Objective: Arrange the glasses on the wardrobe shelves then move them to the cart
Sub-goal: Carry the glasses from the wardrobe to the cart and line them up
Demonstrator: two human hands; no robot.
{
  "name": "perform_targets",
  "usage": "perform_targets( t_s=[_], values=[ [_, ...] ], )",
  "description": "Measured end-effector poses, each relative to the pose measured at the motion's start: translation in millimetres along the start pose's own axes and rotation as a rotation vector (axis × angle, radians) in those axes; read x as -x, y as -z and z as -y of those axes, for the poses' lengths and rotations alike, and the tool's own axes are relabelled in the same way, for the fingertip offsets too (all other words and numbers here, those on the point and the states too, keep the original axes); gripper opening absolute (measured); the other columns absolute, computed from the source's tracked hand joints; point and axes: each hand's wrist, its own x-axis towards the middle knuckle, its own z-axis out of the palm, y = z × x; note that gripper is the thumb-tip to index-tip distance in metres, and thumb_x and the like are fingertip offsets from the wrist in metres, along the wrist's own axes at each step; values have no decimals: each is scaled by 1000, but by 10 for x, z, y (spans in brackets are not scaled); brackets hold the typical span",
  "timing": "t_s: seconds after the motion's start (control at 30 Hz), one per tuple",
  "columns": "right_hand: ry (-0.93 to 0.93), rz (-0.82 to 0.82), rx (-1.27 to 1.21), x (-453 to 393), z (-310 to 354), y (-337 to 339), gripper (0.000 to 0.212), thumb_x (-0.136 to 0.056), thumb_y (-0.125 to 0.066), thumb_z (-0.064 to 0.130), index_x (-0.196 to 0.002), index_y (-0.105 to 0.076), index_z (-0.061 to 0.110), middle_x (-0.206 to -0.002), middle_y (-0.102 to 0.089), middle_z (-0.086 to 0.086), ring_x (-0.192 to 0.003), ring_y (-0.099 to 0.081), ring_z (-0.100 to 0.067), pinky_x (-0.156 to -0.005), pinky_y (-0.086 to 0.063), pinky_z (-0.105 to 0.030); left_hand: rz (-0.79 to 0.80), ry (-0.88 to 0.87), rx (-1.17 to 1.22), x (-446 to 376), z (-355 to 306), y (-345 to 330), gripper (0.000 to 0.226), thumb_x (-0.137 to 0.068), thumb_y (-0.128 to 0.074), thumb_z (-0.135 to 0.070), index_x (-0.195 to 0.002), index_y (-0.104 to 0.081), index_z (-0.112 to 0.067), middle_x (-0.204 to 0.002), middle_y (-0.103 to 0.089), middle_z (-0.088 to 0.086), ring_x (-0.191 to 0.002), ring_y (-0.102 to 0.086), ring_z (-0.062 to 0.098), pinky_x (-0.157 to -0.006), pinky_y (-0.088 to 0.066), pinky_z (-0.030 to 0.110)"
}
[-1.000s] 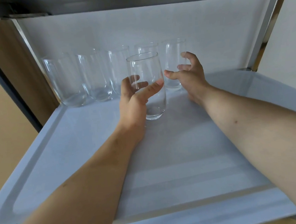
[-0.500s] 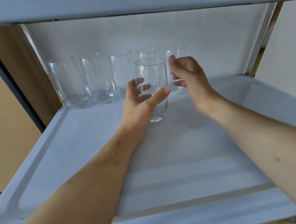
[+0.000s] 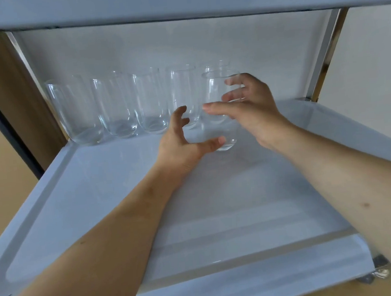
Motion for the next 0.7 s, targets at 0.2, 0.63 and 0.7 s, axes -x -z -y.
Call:
perform_targets(
  t_s=[0.2, 0.63, 0.7],
  values=[
    [-30, -210, 18, -263, -222, 401, 78, -51, -96, 48, -117, -57, 31, -106, -65, -1, -96, -67, -13, -81, -55, -30, 58, -83, -335, -43, 32, -2, 70, -74, -85, -50, -138, -58, -41, -141, -56, -11, -133, -47, 13, -99, -35, 23],
    [-57, -273, 97, -803, -469, 456, 87, -57, -95, 49, -130, -54, 28, -118, -60, 1, -106, -62, -13, -97, -53, -34, 212, -130, -692, -79, 38, -44, 62, -81, -74, -58, -138, -57, -41, -142, -56, -9, -136, -44, 16, -111, -35, 31],
    [-54, -272, 95, -835, -481, 443, 88, -57, -95, 51, -131, -53, 28, -119, -60, 1, -107, -62, -12, -96, -52, -31, 217, -125, -700, -91, 42, -45, 61, -81, -74, -59, -137, -58, -41, -141, -56, -9, -136, -43, 16, -111, -34, 32]
  ],
)
